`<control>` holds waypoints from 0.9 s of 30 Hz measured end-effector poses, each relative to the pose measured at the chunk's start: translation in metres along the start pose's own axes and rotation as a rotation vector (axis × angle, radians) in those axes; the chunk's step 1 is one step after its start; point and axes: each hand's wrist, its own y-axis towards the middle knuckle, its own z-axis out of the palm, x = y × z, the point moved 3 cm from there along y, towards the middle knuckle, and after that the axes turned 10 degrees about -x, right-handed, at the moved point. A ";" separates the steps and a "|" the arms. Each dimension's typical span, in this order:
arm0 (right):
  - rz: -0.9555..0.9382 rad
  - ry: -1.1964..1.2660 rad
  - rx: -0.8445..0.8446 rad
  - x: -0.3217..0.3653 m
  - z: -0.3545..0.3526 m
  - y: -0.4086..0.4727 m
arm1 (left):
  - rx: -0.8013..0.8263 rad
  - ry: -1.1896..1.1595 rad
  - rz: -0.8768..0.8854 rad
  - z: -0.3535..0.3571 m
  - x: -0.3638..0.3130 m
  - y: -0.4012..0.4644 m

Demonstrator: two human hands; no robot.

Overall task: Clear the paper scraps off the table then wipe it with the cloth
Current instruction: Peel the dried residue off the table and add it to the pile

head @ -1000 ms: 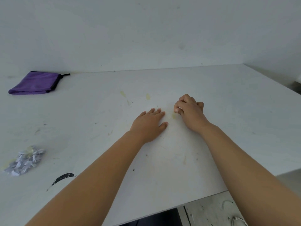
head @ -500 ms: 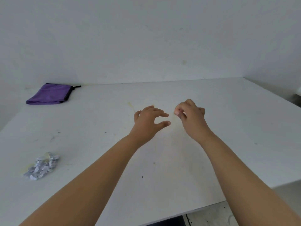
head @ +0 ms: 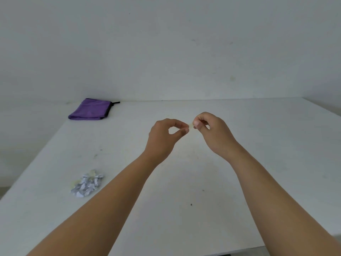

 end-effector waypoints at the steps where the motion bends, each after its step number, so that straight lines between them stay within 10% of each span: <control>1: 0.014 0.045 0.009 0.005 0.003 0.000 | 0.003 -0.018 -0.016 -0.006 0.001 -0.001; 18: 0.186 0.484 0.191 0.070 0.064 -0.011 | 0.183 -0.271 -0.310 -0.092 0.018 -0.011; 27: 0.544 0.573 0.185 0.094 0.114 -0.024 | -0.190 0.161 0.003 -0.141 0.036 -0.012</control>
